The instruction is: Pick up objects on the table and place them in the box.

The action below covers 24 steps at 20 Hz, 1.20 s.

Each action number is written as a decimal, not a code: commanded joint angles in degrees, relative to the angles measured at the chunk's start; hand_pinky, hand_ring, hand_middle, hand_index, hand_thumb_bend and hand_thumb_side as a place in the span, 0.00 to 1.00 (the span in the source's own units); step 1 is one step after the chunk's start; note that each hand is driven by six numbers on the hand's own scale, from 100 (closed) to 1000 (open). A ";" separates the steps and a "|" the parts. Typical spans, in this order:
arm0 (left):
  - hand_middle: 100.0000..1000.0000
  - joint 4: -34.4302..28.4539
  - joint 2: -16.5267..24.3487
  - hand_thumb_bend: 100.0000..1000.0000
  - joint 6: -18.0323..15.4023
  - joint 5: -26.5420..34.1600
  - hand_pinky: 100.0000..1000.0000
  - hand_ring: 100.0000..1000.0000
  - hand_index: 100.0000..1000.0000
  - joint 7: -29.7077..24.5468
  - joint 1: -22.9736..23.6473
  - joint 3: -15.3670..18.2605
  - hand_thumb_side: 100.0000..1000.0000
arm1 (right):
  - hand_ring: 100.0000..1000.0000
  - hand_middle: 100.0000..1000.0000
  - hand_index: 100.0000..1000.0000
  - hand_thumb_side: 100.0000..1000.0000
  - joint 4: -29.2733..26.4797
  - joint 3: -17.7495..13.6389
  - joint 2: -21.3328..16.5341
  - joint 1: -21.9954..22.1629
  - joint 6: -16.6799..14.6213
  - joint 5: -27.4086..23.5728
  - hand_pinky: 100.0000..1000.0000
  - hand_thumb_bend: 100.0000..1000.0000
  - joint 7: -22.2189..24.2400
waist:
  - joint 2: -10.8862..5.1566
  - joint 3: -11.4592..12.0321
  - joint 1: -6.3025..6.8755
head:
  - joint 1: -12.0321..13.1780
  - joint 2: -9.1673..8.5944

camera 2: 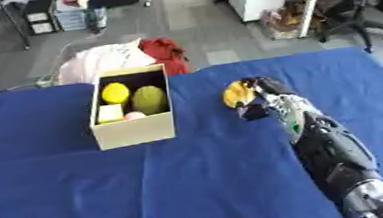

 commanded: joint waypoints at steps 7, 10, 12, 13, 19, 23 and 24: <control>0.52 -1.22 0.50 0.00 -0.10 0.03 0.77 0.51 0.69 -0.28 -1.16 0.34 0.54 | 0.72 0.70 0.77 0.13 -1.78 -0.13 -0.64 -0.84 0.65 5.82 0.78 0.00 -3.27 | 0.36 0.76 -0.53 | -0.62 -1.29; 0.52 -1.35 0.39 0.00 -0.13 0.05 0.77 0.51 0.69 -0.38 -1.40 0.26 0.54 | 0.70 0.65 0.72 0.13 -2.38 -0.34 -0.50 -0.76 1.63 8.14 0.77 0.00 -6.99 | 0.70 1.27 -0.34 | -1.07 -1.76; 0.52 -1.43 0.30 0.00 -0.13 0.08 0.77 0.51 0.68 -0.35 -1.47 0.29 0.54 | 0.68 0.61 0.67 0.12 -2.60 -0.45 -0.34 -0.70 2.33 9.50 0.76 0.00 -9.29 | 0.92 1.57 -0.20 | -1.27 -1.88; 0.52 -1.46 0.26 0.00 -0.12 0.09 0.77 0.51 0.68 -0.32 -1.49 0.31 0.54 | 0.67 0.58 0.63 0.12 -2.68 -0.47 -0.25 -0.67 2.64 10.15 0.76 0.00 -10.38 | 1.03 1.68 -0.14 | -1.35 -1.91; 0.52 -1.52 0.08 0.00 -0.05 0.07 0.77 0.51 0.68 -0.22 -1.49 0.32 0.55 | 0.59 0.47 0.37 0.11 -3.50 -0.80 0.08 -0.48 3.78 13.23 0.72 0.00 -17.05 | 1.39 1.89 0.00 | -1.47 -1.61; 0.52 -1.40 0.12 0.00 0.04 0.05 0.77 0.51 0.68 -0.11 -1.29 0.38 0.55 | 0.57 0.44 0.31 0.11 -5.10 -0.87 -0.08 -0.60 3.00 13.36 0.70 0.00 -22.19 | 1.08 1.53 -0.15 | -1.50 -1.23; 0.52 -1.36 0.13 0.00 0.05 0.05 0.77 0.51 0.68 -0.07 -1.22 0.41 0.55 | 0.57 0.44 0.30 0.11 -5.57 -0.73 -0.12 -0.69 2.35 13.24 0.70 0.00 -22.69 | 0.94 1.40 -0.23 | -1.49 -1.10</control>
